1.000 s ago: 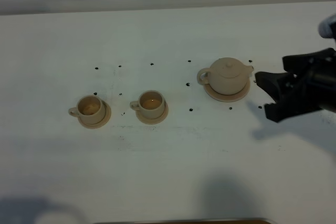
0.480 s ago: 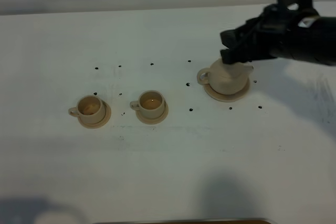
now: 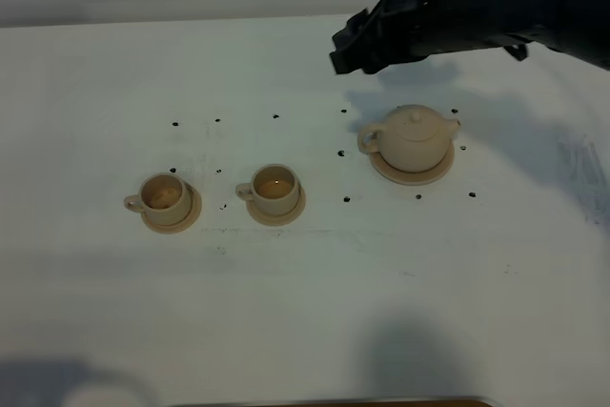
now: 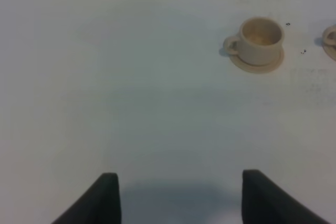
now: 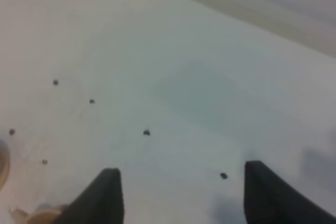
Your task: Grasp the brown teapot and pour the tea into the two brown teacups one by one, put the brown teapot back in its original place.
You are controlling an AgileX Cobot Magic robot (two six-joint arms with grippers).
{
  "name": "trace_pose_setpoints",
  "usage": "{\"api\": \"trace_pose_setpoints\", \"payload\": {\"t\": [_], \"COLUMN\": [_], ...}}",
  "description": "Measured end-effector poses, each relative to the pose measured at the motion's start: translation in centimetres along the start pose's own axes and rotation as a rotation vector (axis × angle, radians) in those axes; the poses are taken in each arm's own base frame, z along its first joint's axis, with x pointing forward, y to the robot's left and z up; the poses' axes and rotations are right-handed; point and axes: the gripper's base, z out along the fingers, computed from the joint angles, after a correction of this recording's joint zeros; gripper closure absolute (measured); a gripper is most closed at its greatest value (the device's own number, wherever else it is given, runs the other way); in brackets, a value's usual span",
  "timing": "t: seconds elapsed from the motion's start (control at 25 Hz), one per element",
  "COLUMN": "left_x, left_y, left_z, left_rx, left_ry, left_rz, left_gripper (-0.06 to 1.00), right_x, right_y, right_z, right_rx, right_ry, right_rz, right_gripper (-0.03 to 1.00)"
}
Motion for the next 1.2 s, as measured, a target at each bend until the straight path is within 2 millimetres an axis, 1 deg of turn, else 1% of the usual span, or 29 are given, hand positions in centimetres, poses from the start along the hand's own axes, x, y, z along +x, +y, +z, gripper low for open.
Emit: {"api": "trace_pose_setpoints", "payload": {"t": [0.16, 0.4, 0.56, 0.72, 0.84, 0.96, 1.2], "left_x": [0.0, 0.0, 0.0, 0.0, 0.0, 0.0, 0.0], "left_y": [0.0, 0.0, 0.0, 0.0, 0.0, 0.0, 0.0], "left_z": [0.0, 0.0, 0.0, 0.0, 0.0, 0.0, 0.0], "left_rx": [0.000, 0.000, 0.000, 0.000, 0.000, 0.000, 0.000], "left_ry": [0.000, 0.000, 0.000, 0.000, 0.000, 0.000, 0.000], "left_rz": [0.000, 0.000, 0.000, 0.000, 0.000, 0.000, 0.000], "left_gripper": [0.46, 0.46, 0.46, 0.46, 0.46, 0.46, 0.46], "right_x": [1.0, 2.2, 3.5, 4.3, 4.8, 5.2, 6.4], "right_y": [0.6, 1.6, 1.5, 1.2, 0.8, 0.4, -1.2], "right_z": [2.4, 4.5, 6.2, 7.8, 8.5, 8.8, 9.3], "right_rx": [-0.028, -0.046, -0.048, -0.045, -0.045, -0.036, 0.000], "right_ry": [0.061, 0.121, 0.171, 0.208, 0.235, 0.258, 0.316], "right_rz": [-0.016, -0.077, -0.097, -0.129, -0.141, -0.153, -0.151], "right_gripper": [0.46, 0.46, 0.46, 0.46, 0.46, 0.46, 0.46]}}
